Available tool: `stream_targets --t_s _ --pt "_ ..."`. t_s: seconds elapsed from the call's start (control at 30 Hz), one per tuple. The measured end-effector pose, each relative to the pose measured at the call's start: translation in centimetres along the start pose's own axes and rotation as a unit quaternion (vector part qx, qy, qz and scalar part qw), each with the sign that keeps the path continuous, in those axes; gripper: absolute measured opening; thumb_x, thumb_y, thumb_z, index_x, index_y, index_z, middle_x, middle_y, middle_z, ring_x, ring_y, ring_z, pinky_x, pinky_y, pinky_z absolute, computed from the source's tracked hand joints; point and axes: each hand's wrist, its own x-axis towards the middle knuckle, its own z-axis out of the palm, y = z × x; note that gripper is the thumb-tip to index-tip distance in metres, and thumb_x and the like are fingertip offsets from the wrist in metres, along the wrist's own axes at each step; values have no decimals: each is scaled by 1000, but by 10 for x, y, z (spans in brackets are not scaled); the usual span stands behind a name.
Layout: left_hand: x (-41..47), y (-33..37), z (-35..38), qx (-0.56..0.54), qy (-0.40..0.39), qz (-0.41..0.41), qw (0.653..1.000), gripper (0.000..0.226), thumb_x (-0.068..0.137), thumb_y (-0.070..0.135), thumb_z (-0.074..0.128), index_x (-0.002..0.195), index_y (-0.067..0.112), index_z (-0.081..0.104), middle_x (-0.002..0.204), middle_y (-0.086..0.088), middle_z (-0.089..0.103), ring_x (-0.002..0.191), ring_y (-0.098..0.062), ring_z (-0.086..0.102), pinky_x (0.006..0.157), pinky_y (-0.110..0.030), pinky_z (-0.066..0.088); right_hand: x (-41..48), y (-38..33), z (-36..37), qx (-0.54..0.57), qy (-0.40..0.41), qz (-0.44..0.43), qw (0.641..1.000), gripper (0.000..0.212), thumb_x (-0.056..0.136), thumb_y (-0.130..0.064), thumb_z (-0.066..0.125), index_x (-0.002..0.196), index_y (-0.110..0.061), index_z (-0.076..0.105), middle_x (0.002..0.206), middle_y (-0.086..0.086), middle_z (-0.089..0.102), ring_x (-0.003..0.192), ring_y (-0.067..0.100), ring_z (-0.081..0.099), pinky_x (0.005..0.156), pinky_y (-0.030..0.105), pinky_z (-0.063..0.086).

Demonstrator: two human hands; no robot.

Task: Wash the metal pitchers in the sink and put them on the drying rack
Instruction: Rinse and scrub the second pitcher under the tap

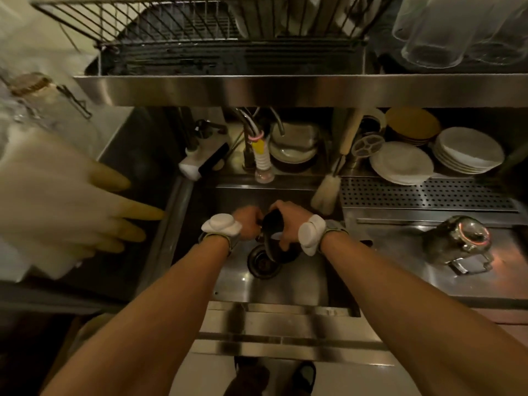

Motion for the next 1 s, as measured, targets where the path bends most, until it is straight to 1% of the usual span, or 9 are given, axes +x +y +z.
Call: stream_targets --t_s 0.07,0.23,0.3,0.43,0.57,0.7,0.83,0.9,1.0 --pt "0 -9 -5 20 -11 6 1000 30 85 17 64 112 5 65 117 -14 65 108 -29 61 89 -34 48 8 -1 5 -25 -3 -17 1000 72 64 -21 81 126 -17 44 118 8 52 102 26 57 74 27 43" --pt "6 -30 -19 20 -4 -5 1000 26 84 17 66 108 6 68 113 -13 67 107 -27 62 91 -32 46 23 -9 7 -30 -19 -21 999 81 61 -20 82 130 -21 40 124 12 49 106 29 56 83 34 50" --pt "8 -36 -23 3 2 -5 1000 28 82 17 68 108 6 69 111 -13 68 106 -26 62 88 -30 46 26 -10 5 -15 -13 -10 1000 90 59 -22 83 136 -22 35 128 12 47 112 30 53 84 33 48" --pt "12 -42 -26 -47 25 -9 999 30 78 17 73 107 9 70 106 -12 69 102 -24 64 86 -30 47 23 -9 4 48 15 35 998 118 48 -24 90 144 -15 23 138 10 45 124 28 47 97 36 46" --pt "19 -43 -25 -92 39 -18 995 31 78 20 74 106 11 70 101 -8 70 96 -19 63 83 -27 46 21 -7 0 114 92 54 988 111 46 -24 91 138 -17 31 130 6 55 118 25 53 93 32 46" --pt "25 -44 -26 -94 24 -32 995 25 75 23 76 98 12 72 88 -3 67 82 -13 60 73 -23 43 18 -7 -3 137 106 59 983 104 45 -28 91 134 -19 38 126 3 57 114 24 55 90 31 47" --pt "32 -40 -30 -73 8 -61 995 38 72 16 75 110 17 69 101 -1 70 92 -16 64 78 -23 46 18 -6 -4 151 120 63 979 95 48 -27 90 128 -20 40 120 3 57 110 23 55 81 27 43" --pt "36 -37 -39 -91 111 -101 985 38 75 14 68 113 17 67 111 -6 69 104 -23 64 84 -27 46 19 -3 -6 172 128 71 974 93 50 -28 89 128 -20 40 121 3 57 110 23 54 81 27 44" --pt "40 -31 -60 -153 316 -124 928 40 80 14 60 120 14 59 117 -12 65 109 -32 60 84 -31 45 20 -1 -7 175 136 80 972 97 51 -29 89 132 -20 38 125 4 56 114 24 53 82 25 42"
